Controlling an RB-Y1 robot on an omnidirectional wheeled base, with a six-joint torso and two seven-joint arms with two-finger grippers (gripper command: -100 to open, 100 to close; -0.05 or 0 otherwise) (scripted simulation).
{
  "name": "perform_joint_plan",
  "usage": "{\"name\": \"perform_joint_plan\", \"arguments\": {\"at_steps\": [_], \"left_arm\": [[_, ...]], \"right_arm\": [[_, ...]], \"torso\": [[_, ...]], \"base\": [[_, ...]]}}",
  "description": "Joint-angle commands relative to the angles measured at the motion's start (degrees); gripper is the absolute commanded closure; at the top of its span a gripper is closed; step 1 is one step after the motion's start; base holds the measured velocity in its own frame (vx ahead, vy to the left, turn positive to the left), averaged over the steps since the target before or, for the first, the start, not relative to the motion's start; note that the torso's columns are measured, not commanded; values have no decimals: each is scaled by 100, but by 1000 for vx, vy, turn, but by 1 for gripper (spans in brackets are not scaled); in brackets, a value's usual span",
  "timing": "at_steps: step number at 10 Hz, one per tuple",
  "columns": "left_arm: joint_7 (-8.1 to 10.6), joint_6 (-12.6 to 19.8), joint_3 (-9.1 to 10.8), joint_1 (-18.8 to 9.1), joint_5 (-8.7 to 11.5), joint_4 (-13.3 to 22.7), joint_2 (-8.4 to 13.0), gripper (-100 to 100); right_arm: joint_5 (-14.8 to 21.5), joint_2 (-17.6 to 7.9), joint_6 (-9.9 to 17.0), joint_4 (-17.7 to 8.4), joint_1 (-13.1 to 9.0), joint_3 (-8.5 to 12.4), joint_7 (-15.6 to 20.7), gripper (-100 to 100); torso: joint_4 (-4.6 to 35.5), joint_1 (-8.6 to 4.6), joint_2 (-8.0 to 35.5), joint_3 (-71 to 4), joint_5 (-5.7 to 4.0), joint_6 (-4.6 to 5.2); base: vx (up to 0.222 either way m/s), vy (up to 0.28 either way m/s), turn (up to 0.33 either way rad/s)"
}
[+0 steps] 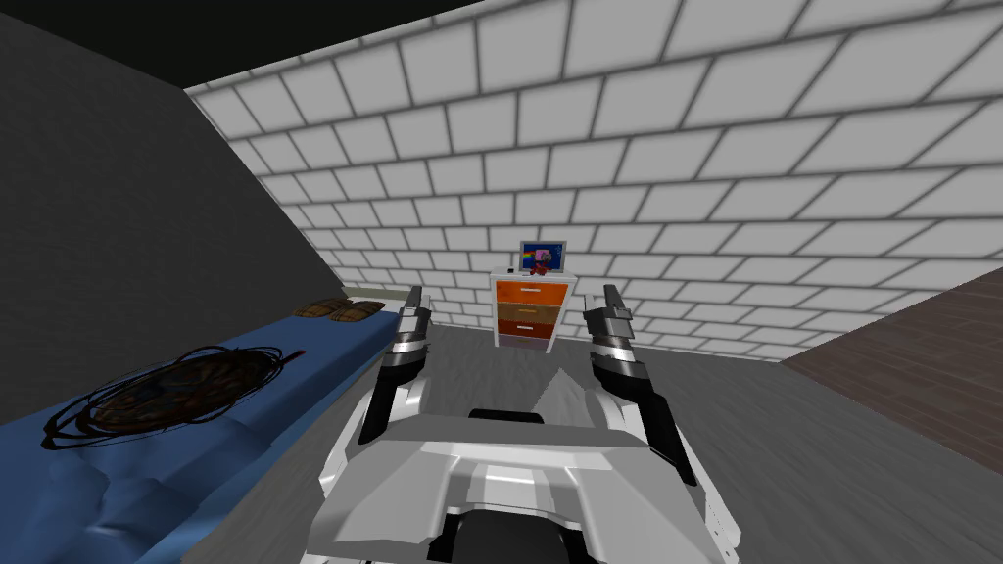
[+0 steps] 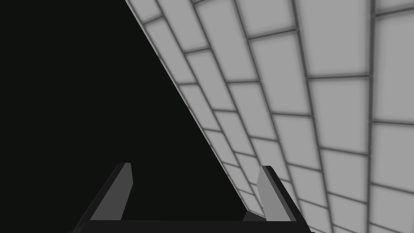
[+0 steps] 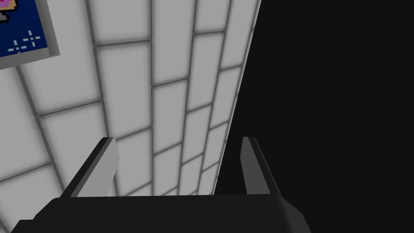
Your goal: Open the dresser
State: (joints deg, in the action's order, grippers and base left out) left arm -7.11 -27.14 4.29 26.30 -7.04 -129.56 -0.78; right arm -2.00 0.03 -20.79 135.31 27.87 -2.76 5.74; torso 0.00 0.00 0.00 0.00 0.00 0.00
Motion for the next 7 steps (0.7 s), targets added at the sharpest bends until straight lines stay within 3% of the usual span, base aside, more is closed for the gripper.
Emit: {"name": "perform_joint_plan", "arguments": {"at_steps": [1, 7], "left_arm": [[0, 0, 0, 0, 0, 0, 0, 0], [0, 0, 0, 0, 0, -1, 0, 0]], "right_arm": [[0, 0, 0, 0, 0, 0, 0, 0], [0, 0, -1, 2, 0, 0, 0, 0]], "torso": [[235, 0, 232, -467, 0, 0], [2691, 0, 2692, -5381, 0, 0]], "base": [[0, 0, 0], [0, 0, 0]]}}
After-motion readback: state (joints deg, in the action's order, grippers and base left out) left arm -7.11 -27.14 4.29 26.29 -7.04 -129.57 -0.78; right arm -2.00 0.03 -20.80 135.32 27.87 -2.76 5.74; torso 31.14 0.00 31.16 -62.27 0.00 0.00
